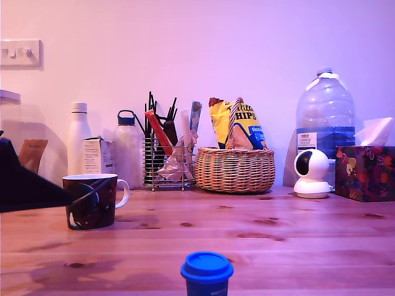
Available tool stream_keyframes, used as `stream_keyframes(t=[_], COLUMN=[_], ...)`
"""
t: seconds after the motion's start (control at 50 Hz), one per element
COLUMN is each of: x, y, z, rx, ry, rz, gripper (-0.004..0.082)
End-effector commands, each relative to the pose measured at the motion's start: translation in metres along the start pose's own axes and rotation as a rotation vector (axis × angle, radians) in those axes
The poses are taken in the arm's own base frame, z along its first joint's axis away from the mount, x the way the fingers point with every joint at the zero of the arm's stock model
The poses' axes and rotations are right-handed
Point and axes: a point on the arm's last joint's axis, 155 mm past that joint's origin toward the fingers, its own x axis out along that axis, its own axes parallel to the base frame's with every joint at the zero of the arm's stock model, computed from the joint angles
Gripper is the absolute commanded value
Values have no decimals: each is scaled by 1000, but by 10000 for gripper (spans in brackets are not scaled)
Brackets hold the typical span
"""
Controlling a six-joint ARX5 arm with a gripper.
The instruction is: Pick up the coffee capsules from the table one by one and drop them inside the nearest coffee cup
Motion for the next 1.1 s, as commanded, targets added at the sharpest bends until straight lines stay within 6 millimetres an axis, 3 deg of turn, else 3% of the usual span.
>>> stream_keyframes(t=[0.0, 0.52, 1.08], x=[-1, 6, 13], y=[-7, -69, -104], z=[2, 10, -6], rx=[2, 70, 143], ry=[-16, -32, 108], rz=[-31, -248, -339], gripper=[509, 511, 511])
